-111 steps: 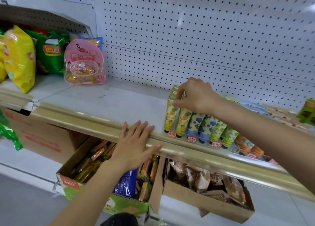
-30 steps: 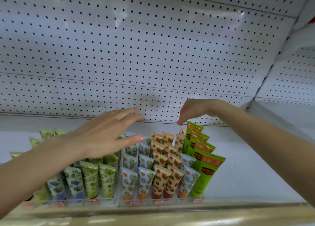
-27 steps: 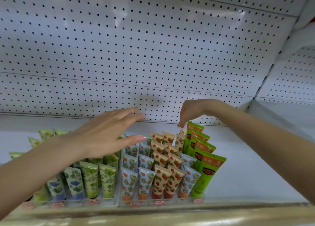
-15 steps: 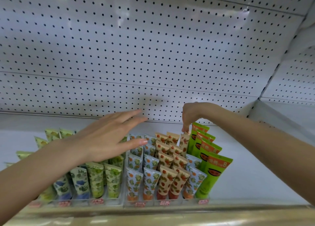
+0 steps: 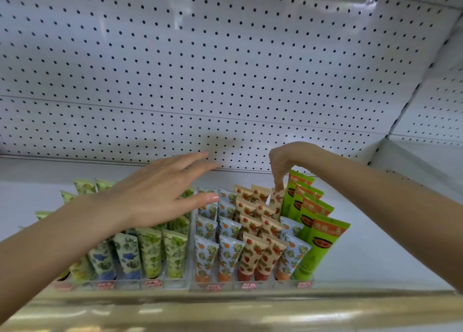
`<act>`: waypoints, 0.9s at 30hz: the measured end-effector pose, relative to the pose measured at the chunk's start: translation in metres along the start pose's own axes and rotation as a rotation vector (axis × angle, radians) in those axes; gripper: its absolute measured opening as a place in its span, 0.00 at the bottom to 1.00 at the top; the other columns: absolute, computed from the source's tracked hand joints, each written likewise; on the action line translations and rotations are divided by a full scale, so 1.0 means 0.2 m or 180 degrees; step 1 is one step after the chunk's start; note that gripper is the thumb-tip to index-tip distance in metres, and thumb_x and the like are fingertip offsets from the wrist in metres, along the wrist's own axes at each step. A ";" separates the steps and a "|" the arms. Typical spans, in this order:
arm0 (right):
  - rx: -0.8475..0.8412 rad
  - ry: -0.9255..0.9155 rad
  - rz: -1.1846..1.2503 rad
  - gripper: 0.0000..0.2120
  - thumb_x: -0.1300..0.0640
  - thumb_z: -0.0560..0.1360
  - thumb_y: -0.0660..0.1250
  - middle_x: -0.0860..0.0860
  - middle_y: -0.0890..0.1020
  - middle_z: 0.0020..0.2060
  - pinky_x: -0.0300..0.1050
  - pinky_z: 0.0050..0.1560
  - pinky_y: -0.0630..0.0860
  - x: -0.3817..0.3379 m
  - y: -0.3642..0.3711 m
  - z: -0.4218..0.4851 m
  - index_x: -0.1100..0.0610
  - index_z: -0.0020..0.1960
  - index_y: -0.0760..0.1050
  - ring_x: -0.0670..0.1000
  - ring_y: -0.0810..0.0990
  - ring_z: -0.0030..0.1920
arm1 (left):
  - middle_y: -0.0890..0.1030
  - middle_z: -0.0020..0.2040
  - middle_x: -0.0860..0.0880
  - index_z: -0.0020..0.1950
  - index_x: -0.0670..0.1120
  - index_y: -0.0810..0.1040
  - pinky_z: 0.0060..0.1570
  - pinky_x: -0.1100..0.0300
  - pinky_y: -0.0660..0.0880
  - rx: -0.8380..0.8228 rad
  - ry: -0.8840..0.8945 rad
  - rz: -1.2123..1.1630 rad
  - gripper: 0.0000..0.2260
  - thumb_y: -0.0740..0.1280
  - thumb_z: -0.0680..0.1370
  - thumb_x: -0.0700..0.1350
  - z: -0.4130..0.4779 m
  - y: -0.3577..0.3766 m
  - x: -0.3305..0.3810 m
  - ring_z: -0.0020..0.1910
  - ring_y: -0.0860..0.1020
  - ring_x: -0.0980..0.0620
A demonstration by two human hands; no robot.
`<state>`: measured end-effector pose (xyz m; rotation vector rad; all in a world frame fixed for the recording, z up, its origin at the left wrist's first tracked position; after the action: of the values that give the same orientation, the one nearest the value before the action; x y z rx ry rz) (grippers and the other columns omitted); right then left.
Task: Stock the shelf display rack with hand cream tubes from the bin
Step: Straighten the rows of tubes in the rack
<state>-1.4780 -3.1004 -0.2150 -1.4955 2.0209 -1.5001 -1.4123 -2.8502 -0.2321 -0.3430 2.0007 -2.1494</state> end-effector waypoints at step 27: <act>-0.0040 -0.0302 -0.0602 0.19 0.53 0.68 0.76 0.49 0.69 0.32 0.50 0.52 0.75 -0.11 -0.01 -0.23 0.56 0.31 0.66 0.55 0.74 0.45 | 0.39 0.77 0.60 0.75 0.63 0.40 0.66 0.64 0.43 -0.0071 -0.0018 -0.0016 0.32 0.41 0.72 0.70 -0.05 -0.03 0.08 0.76 0.48 0.57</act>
<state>-1.4979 -3.0547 -0.2007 -1.7706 1.8843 -1.4543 -1.4306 -2.8446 -0.2264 -0.3575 2.0244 -2.1282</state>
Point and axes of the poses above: each hand's wrist, its own z-axis towards the middle knuckle, its own y-axis out of the palm, x = y × z, the point moved 1 cm from there along z, towards the middle knuckle
